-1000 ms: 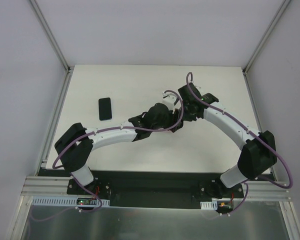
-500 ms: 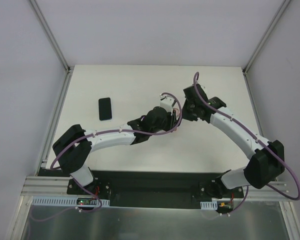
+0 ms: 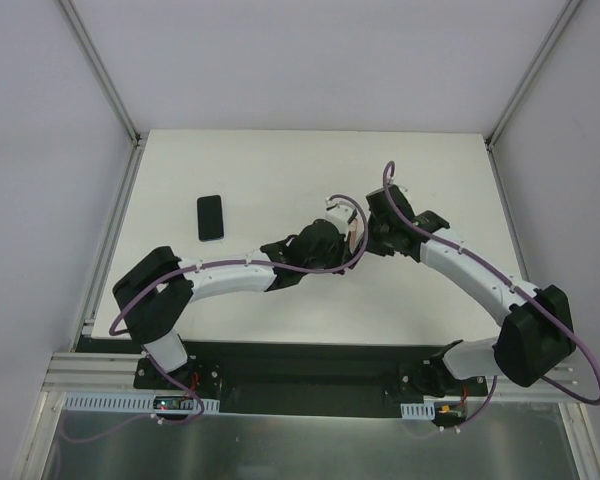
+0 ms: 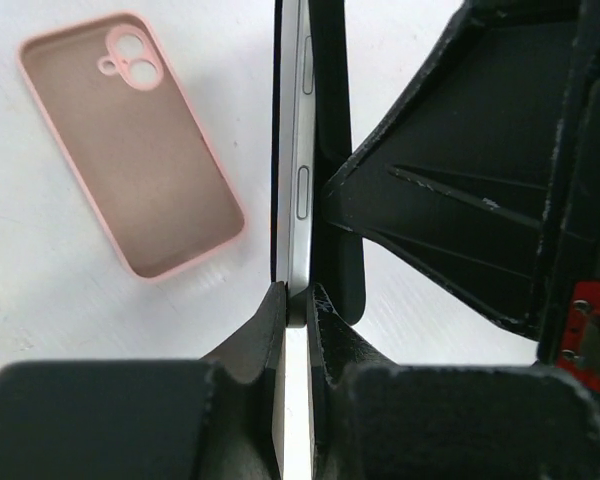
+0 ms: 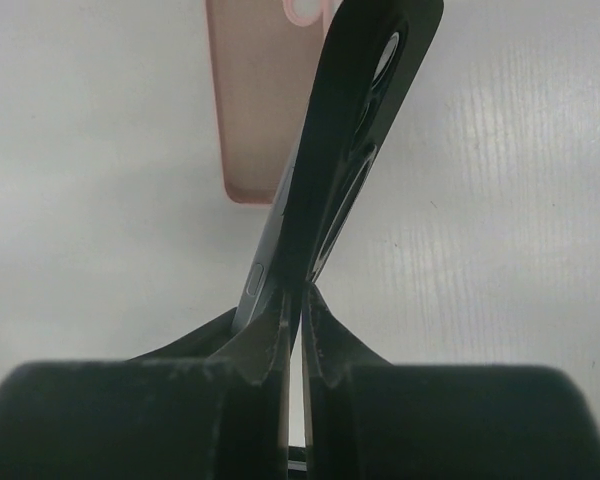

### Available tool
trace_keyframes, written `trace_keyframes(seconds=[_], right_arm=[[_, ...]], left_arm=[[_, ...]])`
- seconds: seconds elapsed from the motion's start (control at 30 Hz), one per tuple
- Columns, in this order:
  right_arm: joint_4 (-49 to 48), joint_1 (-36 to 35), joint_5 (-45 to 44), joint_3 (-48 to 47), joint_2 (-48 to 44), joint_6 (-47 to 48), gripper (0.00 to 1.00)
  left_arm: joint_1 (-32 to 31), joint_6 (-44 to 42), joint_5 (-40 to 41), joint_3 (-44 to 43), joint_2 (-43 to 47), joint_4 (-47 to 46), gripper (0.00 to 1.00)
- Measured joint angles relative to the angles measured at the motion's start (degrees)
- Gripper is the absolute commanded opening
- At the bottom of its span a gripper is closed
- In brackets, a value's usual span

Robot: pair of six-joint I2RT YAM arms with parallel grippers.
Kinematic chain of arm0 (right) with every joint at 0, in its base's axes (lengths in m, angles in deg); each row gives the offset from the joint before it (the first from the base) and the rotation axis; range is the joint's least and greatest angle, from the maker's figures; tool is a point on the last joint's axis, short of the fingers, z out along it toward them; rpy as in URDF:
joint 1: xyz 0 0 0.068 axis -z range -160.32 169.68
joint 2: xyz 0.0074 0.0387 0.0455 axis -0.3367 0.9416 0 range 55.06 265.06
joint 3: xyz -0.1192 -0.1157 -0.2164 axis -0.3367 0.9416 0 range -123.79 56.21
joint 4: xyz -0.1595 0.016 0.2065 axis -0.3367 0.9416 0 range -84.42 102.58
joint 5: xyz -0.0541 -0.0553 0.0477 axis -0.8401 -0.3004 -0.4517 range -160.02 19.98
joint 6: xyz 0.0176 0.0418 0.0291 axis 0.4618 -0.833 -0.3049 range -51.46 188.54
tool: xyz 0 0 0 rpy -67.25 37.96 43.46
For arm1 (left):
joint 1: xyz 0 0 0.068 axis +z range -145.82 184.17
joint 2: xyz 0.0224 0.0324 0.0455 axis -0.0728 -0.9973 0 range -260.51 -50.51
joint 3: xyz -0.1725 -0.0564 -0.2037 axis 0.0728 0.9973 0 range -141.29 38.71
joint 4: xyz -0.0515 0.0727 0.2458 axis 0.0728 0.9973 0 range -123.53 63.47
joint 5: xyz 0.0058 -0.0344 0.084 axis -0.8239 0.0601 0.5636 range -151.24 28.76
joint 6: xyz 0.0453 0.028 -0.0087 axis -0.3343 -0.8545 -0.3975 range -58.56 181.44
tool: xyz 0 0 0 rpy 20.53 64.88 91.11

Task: Take the phone out of the phone case
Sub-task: Remove the phone case from the phone.

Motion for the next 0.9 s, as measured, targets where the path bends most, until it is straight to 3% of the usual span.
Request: trace_keyframes(seconds=[0.23, 0.73, 0.9], right_arm=[[-0.9, -0.3, -0.6, 3.8, 1.7, -0.4, 0.01], [-6.2, 0.6, -0.1, 8.6, 3.8, -2.8, 0.01], [-7.3, 1.0, 0.5, 9.2, 3.8, -3.7, 0.07]], left_arm=[[-2.2, 2.4, 1.0, 0.0, -3.1, 0.8, 0.0], [-8.1, 9.8, 15.2, -3.3, -7.9, 4.3, 0.0], [-8.2, 10.4, 15.7, -3.3, -8.0, 4.5, 0.0]])
